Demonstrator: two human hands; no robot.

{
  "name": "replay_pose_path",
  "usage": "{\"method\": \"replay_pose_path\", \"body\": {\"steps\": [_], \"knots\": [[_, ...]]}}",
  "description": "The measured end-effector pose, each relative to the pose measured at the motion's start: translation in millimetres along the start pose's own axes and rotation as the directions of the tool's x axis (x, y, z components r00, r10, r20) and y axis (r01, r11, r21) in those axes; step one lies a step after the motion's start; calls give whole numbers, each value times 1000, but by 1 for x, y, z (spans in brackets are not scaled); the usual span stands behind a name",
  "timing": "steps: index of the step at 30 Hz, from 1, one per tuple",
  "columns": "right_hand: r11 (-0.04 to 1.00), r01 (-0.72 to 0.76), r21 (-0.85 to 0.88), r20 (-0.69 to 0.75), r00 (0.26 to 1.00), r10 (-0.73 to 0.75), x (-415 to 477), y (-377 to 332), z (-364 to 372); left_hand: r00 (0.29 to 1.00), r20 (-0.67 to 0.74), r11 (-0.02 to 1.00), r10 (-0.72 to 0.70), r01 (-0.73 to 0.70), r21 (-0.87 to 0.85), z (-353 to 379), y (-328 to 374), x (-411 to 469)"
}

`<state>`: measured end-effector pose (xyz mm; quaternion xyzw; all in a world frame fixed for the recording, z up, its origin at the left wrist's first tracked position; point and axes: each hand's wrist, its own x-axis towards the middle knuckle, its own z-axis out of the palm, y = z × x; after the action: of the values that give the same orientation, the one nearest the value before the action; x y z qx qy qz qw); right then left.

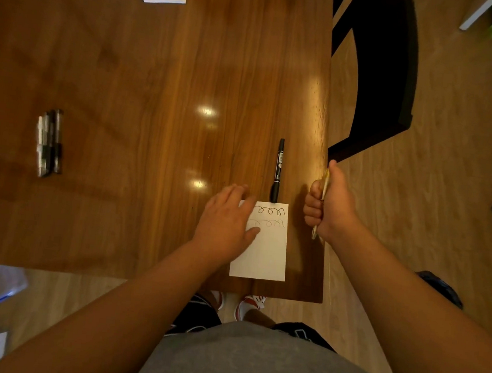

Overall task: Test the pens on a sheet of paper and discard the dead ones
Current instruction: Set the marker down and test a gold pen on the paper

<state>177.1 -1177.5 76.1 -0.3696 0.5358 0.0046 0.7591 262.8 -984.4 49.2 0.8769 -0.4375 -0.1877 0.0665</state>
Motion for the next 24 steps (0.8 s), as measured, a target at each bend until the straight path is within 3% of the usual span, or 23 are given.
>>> {"method": "replay_pose_path", "body": {"steps": [9,14,16,18,20,24], "knots": [[997,-63,-53,-136,989,55,27,-22,22,985,142,993,-102,92,77,-8,-36,33],[968,61,-244,-231,966,-119,42,-34,35,984,141,990,-113,100,99,-4,-34,34],[866,165,-472,-199,937,-287,49,-33,34,983,142,989,-120,106,106,-4,-34,36],[690,245,-681,-138,883,-449,53,-31,32,983,140,987,-117,100,122,-4,-34,36],[587,261,-766,-110,847,-521,57,-32,32,985,133,987,-114,97,124,-3,-34,37],[504,226,-834,-95,841,-533,62,-30,33,986,123,988,-113,98,122,-1,-35,37]]}}
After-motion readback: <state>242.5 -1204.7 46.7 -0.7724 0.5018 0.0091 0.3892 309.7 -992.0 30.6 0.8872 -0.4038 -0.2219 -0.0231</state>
